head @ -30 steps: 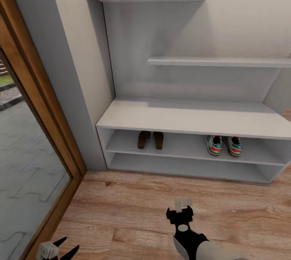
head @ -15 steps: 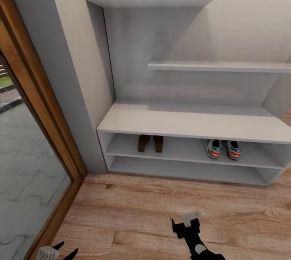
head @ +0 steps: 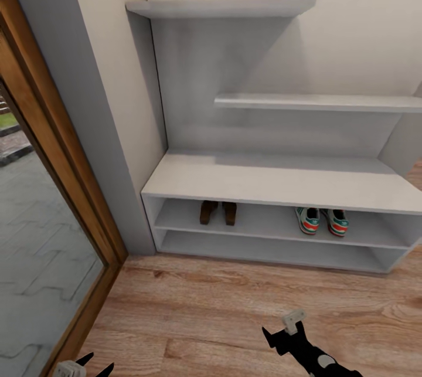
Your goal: Pick up the two gym shoes and the two sandals from the corridor floor and place them onto the hallstand (shoe rack) in the corridor, making sure they are on the rack and not on the floor. Arrange them so the two gym shoes are next to each other and the two sandals are next to each other.
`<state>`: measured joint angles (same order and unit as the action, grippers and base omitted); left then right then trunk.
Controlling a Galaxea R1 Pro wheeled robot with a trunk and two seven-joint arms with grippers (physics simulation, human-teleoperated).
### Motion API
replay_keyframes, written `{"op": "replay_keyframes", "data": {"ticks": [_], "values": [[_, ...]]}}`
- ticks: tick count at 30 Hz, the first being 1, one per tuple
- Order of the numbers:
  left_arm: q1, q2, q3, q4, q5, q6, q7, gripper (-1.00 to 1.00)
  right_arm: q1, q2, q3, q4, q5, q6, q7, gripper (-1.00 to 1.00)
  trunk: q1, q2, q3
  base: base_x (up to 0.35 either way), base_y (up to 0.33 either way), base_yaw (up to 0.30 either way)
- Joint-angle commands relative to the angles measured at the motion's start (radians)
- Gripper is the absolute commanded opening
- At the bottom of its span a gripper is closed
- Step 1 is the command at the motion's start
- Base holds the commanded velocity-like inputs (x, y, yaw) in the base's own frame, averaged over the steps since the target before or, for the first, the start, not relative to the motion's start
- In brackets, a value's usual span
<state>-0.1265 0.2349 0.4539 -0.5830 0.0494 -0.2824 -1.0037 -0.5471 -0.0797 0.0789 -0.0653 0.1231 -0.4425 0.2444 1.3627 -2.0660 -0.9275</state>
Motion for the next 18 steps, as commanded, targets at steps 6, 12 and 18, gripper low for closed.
{"op": "replay_keyframes", "data": {"ticks": [6,12,18], "values": [[-0.001,0.005,0.004,0.014,0.004,-0.007,0.004,1.00,0.000,-0.021,-0.001,0.002,-0.031,-0.004,0.081,1.00,-0.023,0.042,0.018,0.000,0.000,0.000],[-0.001,0.005,0.003,0.023,0.006,-0.009,0.045,1.00,0.000,-0.025,-0.003,0.002,-0.042,-0.003,0.098,1.00,-0.046,0.084,0.037,0.000,0.000,0.000],[-0.001,0.005,0.003,0.024,0.003,-0.009,0.065,1.00,0.000,-0.025,-0.005,0.000,-0.046,0.000,0.099,1.00,-0.069,0.126,0.056,0.000,0.000,0.000]]}}
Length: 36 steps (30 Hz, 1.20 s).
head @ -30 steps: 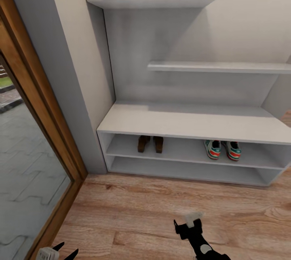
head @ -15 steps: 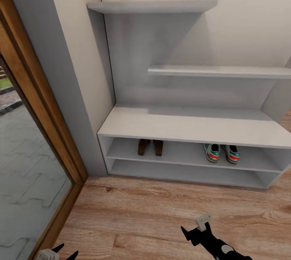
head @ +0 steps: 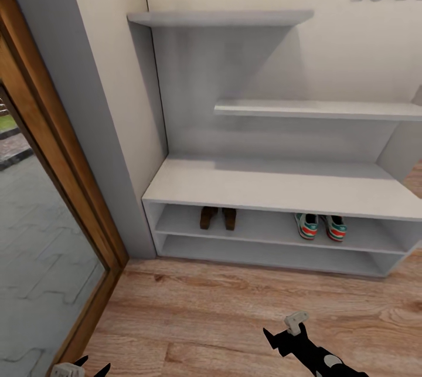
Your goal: Pick up the two gym shoes and the two sandals from the corridor floor and place them onto the hallstand (shoe rack) in the corridor, making sure they are on the rack and not on the floor. Arrange them so the two gym shoes are next to each other and the two sandals are next to each other.
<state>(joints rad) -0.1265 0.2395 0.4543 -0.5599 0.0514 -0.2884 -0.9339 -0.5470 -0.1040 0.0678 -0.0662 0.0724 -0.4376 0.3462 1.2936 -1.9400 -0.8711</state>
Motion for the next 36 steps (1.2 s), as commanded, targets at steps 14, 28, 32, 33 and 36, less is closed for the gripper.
{"op": "replay_keyframes", "data": {"ticks": [14,28,32,33,36], "values": [[-0.001,0.000,0.003,0.002,0.001,-0.003,-0.002,1.00,0.000,0.004,0.007,0.003,0.006,-0.004,-0.003,1.00,-0.054,0.098,0.043,0.000,0.000,0.000],[-0.001,-0.003,0.000,0.004,0.000,-0.004,0.084,1.00,0.119,0.003,0.009,0.041,0.011,-0.009,-0.005,1.00,-0.108,0.196,0.087,0.000,0.000,0.000],[-0.001,-0.004,0.000,0.007,-0.001,-0.005,0.089,1.00,0.148,0.003,0.010,0.041,0.013,-0.009,-0.005,1.00,-0.123,0.224,0.100,0.000,0.000,0.000],[-0.001,-0.005,0.000,0.009,-0.001,-0.005,0.089,1.00,0.152,0.003,0.010,0.041,0.013,-0.009,-0.005,1.00,-0.127,0.231,0.103,0.000,0.000,0.000],[-0.001,-0.005,-0.002,0.022,-0.001,-0.005,0.090,1.00,0.163,0.003,0.011,0.042,0.015,-0.009,-0.005,1.00,-0.138,0.252,0.112,0.000,0.000,0.000]]}}
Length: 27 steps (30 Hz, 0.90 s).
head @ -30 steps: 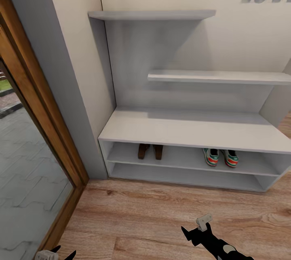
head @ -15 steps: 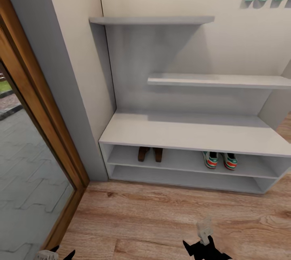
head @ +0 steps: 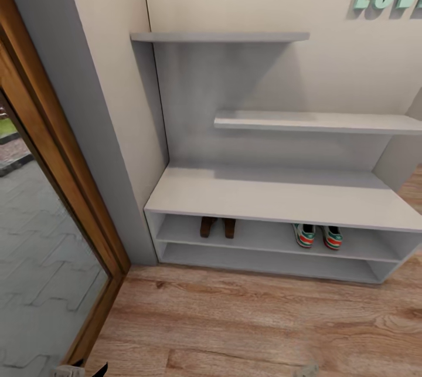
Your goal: Pick up the two gym shoes and the two sandals from the corridor floor and place them onto the hallstand (shoe rack) in the corridor, making sure they are on the rack and not on the floor. Arrange them so the two gym shoes are next to each other and the two sandals are next to each other.
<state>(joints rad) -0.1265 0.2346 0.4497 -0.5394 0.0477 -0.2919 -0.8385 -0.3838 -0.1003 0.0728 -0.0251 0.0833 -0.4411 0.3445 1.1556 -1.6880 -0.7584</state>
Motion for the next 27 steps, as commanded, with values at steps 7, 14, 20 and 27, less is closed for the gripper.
{"op": "replay_keyframes", "data": {"ticks": [7,14,20,27], "values": [[-0.001,-0.001,0.001,0.027,0.002,-0.002,-0.005,1.00,0.016,0.001,0.007,0.001,0.005,-0.004,-0.004,1.00,-0.027,0.049,0.021,0.000,0.000,0.000],[-0.001,0.000,0.005,0.033,0.002,-0.003,-0.005,1.00,0.021,0.003,0.007,-0.001,0.003,-0.004,-0.004,1.00,-0.031,0.056,0.024,0.000,0.000,0.000],[-0.001,-0.001,0.006,0.034,0.002,-0.003,-0.005,1.00,0.022,0.004,0.007,0.000,0.005,-0.004,-0.004,1.00,-0.031,0.056,0.024,0.000,0.000,0.000],[-0.001,-0.001,0.005,0.035,0.003,-0.004,-0.005,1.00,0.022,0.010,0.007,0.000,0.004,-0.003,-0.004,1.00,-0.031,0.056,0.024,0.000,0.000,0.000]]}}
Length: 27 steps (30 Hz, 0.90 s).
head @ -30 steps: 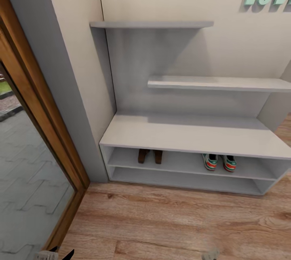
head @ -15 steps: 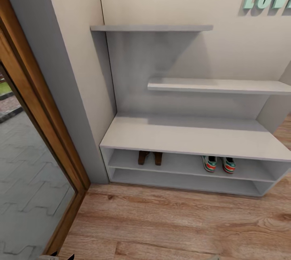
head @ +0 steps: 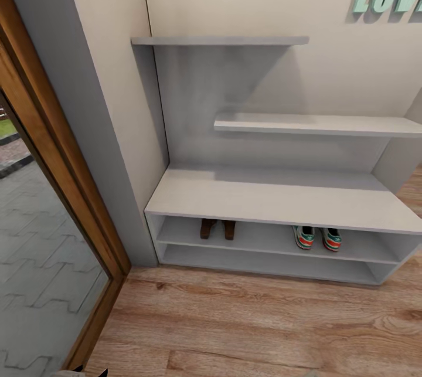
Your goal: Pick up the two gym shoes and the two sandals from the corridor floor and place them onto the hallstand (shoe rack) in the corridor, making sure they are on the rack and not on the floor. Arrange them so the two gym shoes are next to each other and the two sandals are next to each other.
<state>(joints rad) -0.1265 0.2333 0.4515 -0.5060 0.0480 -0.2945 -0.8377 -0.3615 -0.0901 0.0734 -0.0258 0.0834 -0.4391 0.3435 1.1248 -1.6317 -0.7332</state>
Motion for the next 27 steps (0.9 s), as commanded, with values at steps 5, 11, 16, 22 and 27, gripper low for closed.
{"op": "replay_keyframes", "data": {"ticks": [5,11,16,22,27], "values": [[-0.001,-0.001,0.003,0.002,0.002,-0.001,-0.006,1.00,-0.001,0.001,0.006,0.001,0.004,-0.005,-0.003,1.00,0.000,0.000,-0.001,0.000,0.000,0.000],[-0.001,-0.002,0.004,0.003,0.002,-0.002,-0.005,1.00,-0.001,0.001,0.006,0.001,0.004,-0.004,-0.003,1.00,0.000,0.000,-0.001,0.000,0.000,0.000],[-0.001,-0.002,0.005,0.003,0.003,-0.002,-0.005,1.00,-0.001,0.002,0.007,0.001,0.004,-0.004,-0.003,1.00,0.000,0.000,-0.001,0.000,0.000,0.000],[-0.001,-0.002,0.005,0.002,0.003,-0.002,-0.005,1.00,-0.001,0.001,0.007,0.001,0.004,-0.004,-0.003,1.00,0.000,0.000,-0.001,0.000,0.000,0.000],[-0.001,-0.002,0.004,0.002,0.003,-0.002,-0.005,1.00,-0.001,0.001,0.006,0.001,0.004,-0.004,-0.003,1.00,0.000,0.000,-0.001,0.000,0.000,0.000]]}}
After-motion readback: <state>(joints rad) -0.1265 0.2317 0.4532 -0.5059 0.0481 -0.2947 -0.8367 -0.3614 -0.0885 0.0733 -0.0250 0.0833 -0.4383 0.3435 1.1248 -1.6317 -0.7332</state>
